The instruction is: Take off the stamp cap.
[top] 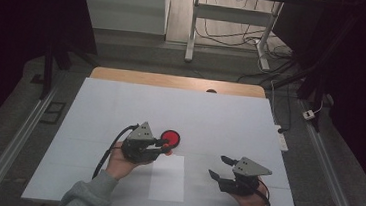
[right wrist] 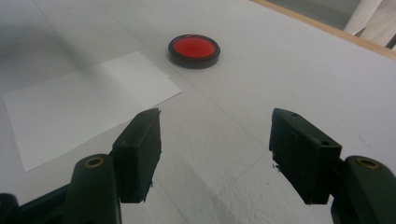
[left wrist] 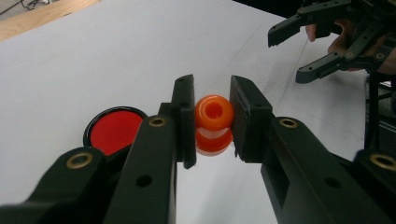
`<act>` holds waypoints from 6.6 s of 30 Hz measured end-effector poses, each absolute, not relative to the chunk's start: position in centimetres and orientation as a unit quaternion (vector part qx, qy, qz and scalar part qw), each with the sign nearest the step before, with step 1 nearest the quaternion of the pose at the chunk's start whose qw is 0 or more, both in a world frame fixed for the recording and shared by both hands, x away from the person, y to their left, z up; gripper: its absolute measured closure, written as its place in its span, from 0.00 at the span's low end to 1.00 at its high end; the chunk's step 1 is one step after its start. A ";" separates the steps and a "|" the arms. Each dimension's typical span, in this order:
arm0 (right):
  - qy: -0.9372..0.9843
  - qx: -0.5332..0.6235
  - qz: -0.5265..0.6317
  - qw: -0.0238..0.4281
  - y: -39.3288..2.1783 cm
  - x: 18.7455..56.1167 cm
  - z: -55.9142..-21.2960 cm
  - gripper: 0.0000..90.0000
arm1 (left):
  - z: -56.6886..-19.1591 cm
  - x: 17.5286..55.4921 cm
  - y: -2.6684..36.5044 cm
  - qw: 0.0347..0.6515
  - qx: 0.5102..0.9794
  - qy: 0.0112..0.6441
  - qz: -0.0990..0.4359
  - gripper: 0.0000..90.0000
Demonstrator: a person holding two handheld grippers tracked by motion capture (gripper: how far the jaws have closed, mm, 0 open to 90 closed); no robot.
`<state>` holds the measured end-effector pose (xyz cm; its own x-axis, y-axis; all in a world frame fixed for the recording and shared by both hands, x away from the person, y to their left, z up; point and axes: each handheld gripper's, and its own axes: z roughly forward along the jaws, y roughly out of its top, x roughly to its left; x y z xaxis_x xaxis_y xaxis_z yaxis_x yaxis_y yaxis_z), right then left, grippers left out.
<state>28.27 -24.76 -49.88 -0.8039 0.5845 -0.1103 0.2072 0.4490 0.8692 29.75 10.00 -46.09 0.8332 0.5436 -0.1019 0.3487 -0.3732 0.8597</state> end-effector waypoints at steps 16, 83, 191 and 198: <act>0.836 0.225 0.466 0.186 -22.3 28.6 -50.4 0.38 | -46.3 29.8 9.6 0.487 0.827 0.267 0.087 0.80; 0.844 0.168 0.487 0.153 -14.1 29.2 -50.1 0.40 | -46.6 29.6 8.4 0.489 0.830 0.255 0.080 0.80; 0.830 0.178 0.501 0.170 -13.5 28.8 -50.2 0.73 | -46.8 29.4 8.3 0.498 0.826 0.253 0.077 0.81; 0.832 0.167 0.497 0.181 -13.5 28.8 -50.0 0.73 | -46.8 29.4 8.3 0.501 0.824 0.252 0.077 0.81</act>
